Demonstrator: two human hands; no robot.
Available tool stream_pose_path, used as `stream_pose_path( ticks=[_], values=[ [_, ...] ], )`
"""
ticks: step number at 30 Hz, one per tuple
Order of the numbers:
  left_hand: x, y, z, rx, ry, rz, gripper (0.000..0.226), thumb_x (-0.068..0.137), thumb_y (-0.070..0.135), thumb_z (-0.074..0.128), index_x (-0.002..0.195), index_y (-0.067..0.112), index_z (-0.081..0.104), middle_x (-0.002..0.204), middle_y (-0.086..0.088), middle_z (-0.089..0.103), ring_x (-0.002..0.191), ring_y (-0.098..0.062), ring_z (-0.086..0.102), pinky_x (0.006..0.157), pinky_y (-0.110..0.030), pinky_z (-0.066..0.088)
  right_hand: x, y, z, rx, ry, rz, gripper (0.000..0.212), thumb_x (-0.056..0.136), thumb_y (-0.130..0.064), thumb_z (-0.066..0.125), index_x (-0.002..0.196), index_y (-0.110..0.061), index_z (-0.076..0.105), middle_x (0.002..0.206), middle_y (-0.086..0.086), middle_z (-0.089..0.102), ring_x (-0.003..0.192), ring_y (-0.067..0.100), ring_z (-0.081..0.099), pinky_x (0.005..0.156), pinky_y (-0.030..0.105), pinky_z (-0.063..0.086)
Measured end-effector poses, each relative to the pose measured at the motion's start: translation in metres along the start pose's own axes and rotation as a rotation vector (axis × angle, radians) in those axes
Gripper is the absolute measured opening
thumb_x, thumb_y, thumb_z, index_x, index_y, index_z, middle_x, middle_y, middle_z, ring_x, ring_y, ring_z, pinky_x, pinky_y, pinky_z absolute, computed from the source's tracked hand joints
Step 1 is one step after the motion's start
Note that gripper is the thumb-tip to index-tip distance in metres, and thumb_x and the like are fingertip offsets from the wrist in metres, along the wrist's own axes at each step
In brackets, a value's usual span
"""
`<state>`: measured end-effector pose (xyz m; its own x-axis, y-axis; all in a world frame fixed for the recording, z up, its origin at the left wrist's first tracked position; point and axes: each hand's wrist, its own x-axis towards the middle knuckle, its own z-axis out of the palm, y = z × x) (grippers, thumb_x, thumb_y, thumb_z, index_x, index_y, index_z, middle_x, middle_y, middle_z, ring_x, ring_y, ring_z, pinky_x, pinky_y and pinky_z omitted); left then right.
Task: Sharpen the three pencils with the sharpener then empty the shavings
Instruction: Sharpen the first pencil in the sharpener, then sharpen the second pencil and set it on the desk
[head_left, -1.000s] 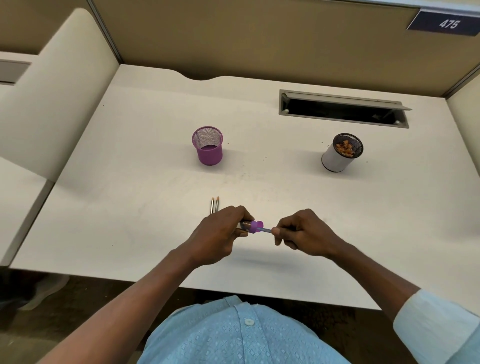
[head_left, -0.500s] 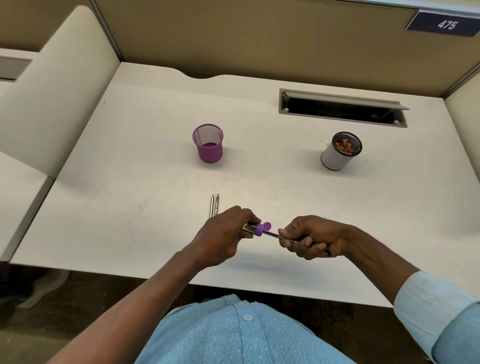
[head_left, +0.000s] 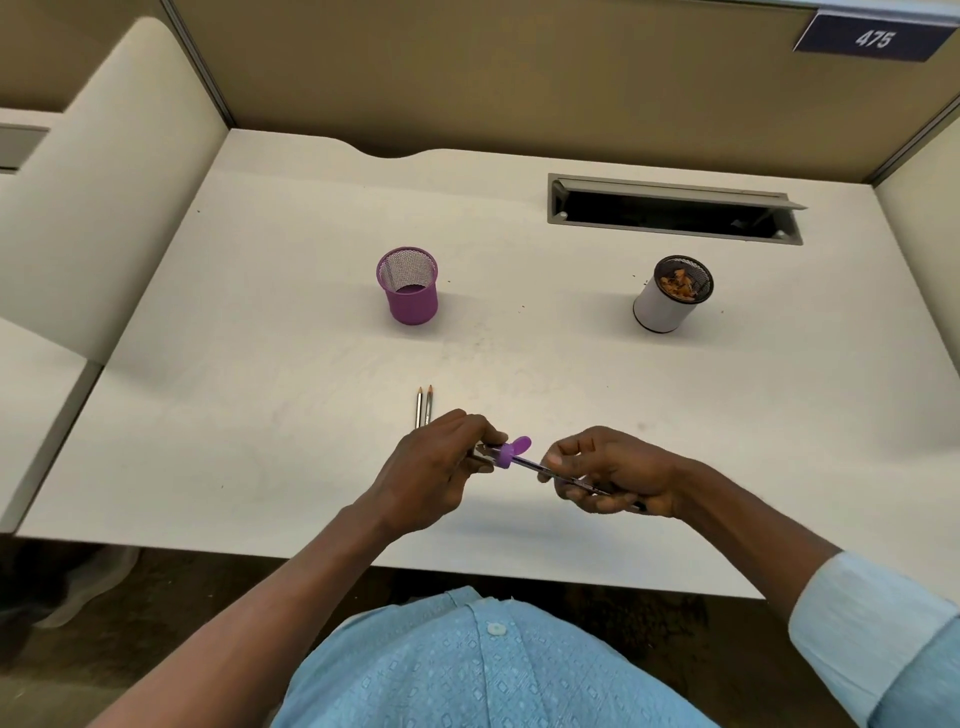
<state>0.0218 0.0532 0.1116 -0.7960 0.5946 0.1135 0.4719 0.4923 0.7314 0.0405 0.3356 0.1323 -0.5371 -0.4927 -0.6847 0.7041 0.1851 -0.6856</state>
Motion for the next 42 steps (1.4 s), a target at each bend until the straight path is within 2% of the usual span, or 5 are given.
stream_pose_path(
  ticks=[7, 17, 30, 36, 42],
  values=[
    [0.000, -0.001, -0.002, 0.036, -0.036, -0.003, 0.045, 0.092, -0.007, 0.070, 0.117, 0.029, 0.058, 0.114, 0.009, 0.069, 0.097, -0.006, 0.073, 0.081, -0.036, 0.064, 0.000, 0.001, 0.014, -0.261, 0.302, -0.165, 0.028, 0.081, -0.015, 0.090, 0.084, 0.005, 0.072, 0.067, 0.020, 0.071, 0.056, 0.028, 0.068, 0.053, 0.029, 0.053],
    [0.006, -0.003, -0.003, 0.037, -0.010, -0.024, 0.042, 0.093, -0.008, 0.069, 0.117, 0.024, 0.059, 0.112, 0.007, 0.070, 0.095, -0.008, 0.074, 0.080, -0.038, 0.065, 0.006, 0.009, 0.025, -0.933, 0.606, -0.365, 0.030, 0.105, -0.033, 0.060, 0.076, -0.030, 0.067, 0.049, -0.014, 0.058, 0.053, 0.013, 0.057, 0.065, 0.037, 0.053],
    [0.016, -0.013, -0.012, 0.017, 0.009, -0.091, 0.042, 0.091, -0.013, 0.070, 0.117, 0.020, 0.064, 0.106, 0.017, 0.065, 0.093, 0.015, 0.064, 0.081, -0.003, 0.047, 0.001, 0.001, -0.001, -0.529, 0.331, -0.245, 0.033, 0.111, -0.022, 0.052, 0.085, -0.013, 0.072, 0.059, 0.006, 0.067, 0.047, 0.023, 0.056, 0.054, 0.021, 0.043],
    [0.011, -0.017, -0.015, -0.069, 0.080, -0.165, 0.033, 0.094, 0.005, 0.077, 0.117, 0.025, 0.064, 0.106, 0.016, 0.076, 0.095, -0.011, 0.072, 0.083, -0.045, 0.061, -0.003, 0.009, -0.004, -0.316, 0.402, -0.322, 0.028, 0.108, -0.019, 0.058, 0.091, -0.006, 0.074, 0.068, 0.018, 0.071, 0.054, 0.026, 0.062, 0.053, 0.027, 0.048],
    [0.008, -0.008, 0.002, -0.181, 0.138, -0.270, 0.029, 0.092, 0.008, 0.082, 0.115, 0.021, 0.070, 0.098, 0.021, 0.077, 0.090, -0.010, 0.072, 0.083, -0.036, 0.061, 0.002, 0.015, -0.002, 0.030, 0.580, -0.370, 0.022, 0.103, -0.014, 0.064, 0.095, 0.003, 0.074, 0.071, 0.021, 0.068, 0.056, 0.031, 0.063, 0.052, 0.030, 0.049]
  ],
)
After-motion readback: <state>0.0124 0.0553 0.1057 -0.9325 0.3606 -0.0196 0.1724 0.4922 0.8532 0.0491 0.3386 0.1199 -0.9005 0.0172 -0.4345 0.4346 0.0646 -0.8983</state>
